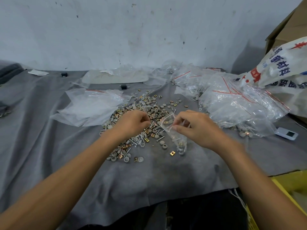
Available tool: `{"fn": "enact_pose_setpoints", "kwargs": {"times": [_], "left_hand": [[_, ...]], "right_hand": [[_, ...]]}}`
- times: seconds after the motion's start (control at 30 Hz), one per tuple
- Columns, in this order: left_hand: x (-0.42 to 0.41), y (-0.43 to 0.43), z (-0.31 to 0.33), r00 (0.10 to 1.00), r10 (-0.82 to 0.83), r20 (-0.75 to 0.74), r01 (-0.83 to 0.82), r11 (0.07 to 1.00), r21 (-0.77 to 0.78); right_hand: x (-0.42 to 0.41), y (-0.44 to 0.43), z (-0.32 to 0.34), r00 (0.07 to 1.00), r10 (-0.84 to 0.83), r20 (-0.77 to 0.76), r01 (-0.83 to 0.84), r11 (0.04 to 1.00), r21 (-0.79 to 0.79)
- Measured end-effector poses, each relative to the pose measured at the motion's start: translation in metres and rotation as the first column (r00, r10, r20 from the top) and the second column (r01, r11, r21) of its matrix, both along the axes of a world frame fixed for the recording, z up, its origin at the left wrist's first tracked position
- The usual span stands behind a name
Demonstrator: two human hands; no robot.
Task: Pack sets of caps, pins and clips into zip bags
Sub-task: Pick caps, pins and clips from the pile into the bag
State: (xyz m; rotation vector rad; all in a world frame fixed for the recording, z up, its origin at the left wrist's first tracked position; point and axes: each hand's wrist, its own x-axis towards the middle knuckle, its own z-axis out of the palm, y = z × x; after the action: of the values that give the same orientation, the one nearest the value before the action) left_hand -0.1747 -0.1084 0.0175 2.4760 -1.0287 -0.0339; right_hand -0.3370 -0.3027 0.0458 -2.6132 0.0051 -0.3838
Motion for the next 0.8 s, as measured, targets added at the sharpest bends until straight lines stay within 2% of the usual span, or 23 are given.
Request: {"fn": "enact_pose_setpoints", "kwargs": {"times": [0.17,0.27,0.53,0.8], "left_hand": [[0.012,-0.003,-0.026,0.993,-0.013,0.12,-0.021,0.962,0.273],[0.017,-0.008,-0.03,0.986,-0.056,0.155,0.005,0.951,0.308],[0.026,-0.015,-0.035,0.99,-0.124,0.073,0.091,0.932,0.35],[0.029,-0.018,-0.036,0.978,-0.187,0.095,0.13,0.898,0.421]], "right_hand": [[0.001,-0.001,-0.005,1.0,-0.004,0.004,0.004,1.0,-0.002],[0.001,-0.003,-0.006,1.0,-0.001,0.003,0.001,1.0,0.005],[0.0,-0.003,-0.005,1.0,0.006,-0.008,-0.006,1.0,-0.004],[0.0,-0.002,-0.003,1.0,-0.008,-0.018,0.007,1.0,-0.013]]}}
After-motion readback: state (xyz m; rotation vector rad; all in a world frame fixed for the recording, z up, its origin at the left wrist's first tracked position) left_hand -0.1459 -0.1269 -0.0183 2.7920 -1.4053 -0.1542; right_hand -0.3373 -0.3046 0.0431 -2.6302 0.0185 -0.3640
